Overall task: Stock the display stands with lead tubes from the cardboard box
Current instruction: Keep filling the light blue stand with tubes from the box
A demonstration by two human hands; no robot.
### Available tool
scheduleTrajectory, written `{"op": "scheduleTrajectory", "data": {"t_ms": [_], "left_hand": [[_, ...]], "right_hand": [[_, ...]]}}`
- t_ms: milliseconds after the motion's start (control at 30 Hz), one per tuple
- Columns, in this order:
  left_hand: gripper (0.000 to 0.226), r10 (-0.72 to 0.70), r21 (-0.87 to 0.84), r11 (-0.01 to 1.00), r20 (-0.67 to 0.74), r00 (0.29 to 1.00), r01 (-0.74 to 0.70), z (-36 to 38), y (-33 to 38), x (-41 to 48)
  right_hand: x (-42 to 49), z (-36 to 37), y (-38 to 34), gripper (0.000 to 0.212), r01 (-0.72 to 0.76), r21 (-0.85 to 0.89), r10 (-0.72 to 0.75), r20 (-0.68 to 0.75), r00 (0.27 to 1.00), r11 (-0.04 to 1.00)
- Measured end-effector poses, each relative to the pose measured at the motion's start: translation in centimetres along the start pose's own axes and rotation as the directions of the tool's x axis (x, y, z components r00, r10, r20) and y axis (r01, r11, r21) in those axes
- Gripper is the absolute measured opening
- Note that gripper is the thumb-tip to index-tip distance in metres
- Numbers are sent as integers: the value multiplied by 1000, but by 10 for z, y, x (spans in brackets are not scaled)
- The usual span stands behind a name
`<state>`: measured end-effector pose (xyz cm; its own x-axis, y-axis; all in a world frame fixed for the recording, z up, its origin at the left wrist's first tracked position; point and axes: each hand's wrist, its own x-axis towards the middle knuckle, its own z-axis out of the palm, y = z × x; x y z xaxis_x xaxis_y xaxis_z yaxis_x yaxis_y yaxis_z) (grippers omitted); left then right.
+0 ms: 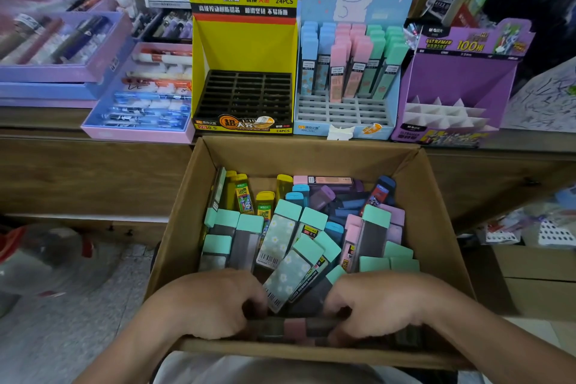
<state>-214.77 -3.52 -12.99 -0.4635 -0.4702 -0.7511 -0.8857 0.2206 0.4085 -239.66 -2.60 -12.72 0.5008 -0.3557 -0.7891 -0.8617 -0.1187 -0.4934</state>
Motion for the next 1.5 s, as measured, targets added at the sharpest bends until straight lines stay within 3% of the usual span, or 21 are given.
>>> {"op": "scheduleTrajectory", "data": {"t_ms": [367,733,833,933,1033,1133,1233,1400,1500], "left_hand": [[29,34,-14,999,71,997,-33,-5,2,0],[30,49,-18,999,85,995,-47,-4,-1,2],[27,31,-47,999,79,996,-27,-4,-1,0],[16,27,-175,984,-7,1000,-28,-5,-5,-1],[17,4,-529,846,-118,993,-66,-5,-2,0],[23,-107,-769,631,-221,969,-106,-7,9,8],[7,-213,-873,450,-308,927,-187,-11,20,16],[28,-219,-934,215,-332,917,-287,-20,34,24],[35,-180,-917,195,-381,907,-347,-28,47,28]], "right_hand": [[-1,-2,3,21,-25,225,40,-62,997,974],[-1,-5,8,26,52,546,16,-119,993,836],[-1,-7,11,24,131,674,-18,-172,985,727],[0,-10,14,25,230,831,3,-269,963,507],[3,-14,15,29,328,895,81,-367,927,302],[2,-19,15,29,416,879,93,-445,891,232],[-1,-22,14,29,495,855,116,-513,850,157],[-5,-29,8,30,574,817,162,-574,803,51],[-6,-32,2,27,585,811,173,-580,796,28]]}}
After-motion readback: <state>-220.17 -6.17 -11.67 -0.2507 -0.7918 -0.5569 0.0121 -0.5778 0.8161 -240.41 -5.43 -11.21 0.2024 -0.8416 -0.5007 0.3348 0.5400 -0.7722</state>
